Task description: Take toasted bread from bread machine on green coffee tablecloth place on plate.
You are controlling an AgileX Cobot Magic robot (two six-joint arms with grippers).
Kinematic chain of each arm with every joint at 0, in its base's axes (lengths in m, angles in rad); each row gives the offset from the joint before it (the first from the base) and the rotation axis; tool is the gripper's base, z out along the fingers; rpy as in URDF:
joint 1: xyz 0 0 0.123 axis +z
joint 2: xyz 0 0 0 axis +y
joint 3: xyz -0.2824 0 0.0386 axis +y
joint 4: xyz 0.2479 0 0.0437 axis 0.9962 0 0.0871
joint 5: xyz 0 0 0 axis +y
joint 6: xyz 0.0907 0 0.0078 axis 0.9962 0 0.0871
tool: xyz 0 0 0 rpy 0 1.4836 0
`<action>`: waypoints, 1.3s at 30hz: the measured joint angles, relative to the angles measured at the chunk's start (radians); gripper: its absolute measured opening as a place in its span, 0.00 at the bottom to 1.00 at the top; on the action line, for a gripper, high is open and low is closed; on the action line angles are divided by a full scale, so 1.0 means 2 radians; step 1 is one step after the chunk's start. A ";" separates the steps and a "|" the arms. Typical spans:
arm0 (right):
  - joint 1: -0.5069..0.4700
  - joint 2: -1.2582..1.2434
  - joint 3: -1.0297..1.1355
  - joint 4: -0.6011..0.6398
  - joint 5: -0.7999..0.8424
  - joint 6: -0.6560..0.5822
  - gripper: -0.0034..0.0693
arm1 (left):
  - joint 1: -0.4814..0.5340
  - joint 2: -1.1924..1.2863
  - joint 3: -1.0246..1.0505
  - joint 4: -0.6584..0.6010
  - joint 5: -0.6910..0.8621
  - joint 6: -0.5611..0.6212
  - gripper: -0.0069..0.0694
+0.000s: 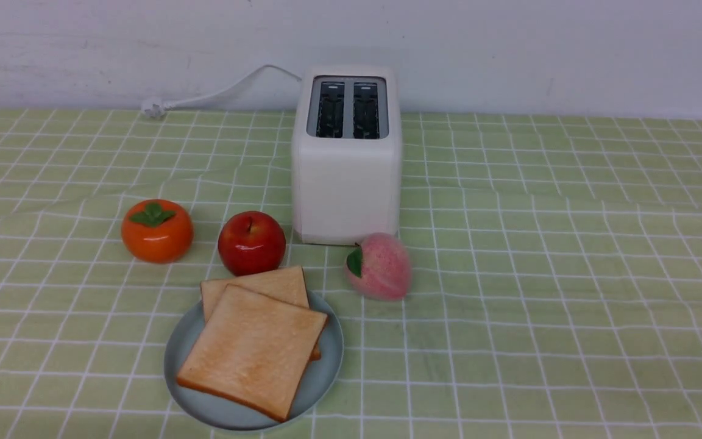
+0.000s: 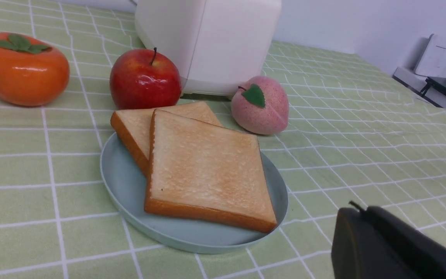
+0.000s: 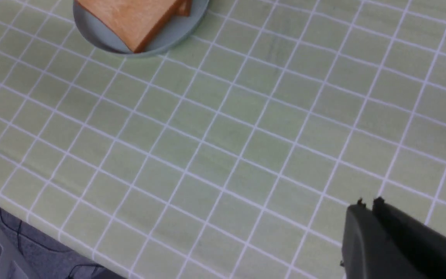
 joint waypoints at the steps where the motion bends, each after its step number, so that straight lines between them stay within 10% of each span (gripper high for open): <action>1: 0.000 -0.004 0.001 0.000 0.008 0.000 0.09 | 0.000 0.000 0.000 0.000 0.000 0.000 0.10; 9: -0.013 -0.027 0.020 -0.029 0.017 -0.002 0.05 | 0.000 0.000 0.000 0.000 0.000 0.000 0.11; 22: -0.240 -0.317 0.415 -0.046 -0.396 -0.076 0.02 | 0.000 0.000 0.000 0.000 0.000 0.000 0.12; 39: -0.244 -0.335 0.444 -0.049 -0.367 -0.053 0.02 | 0.000 -0.001 0.000 0.000 -0.002 0.000 0.13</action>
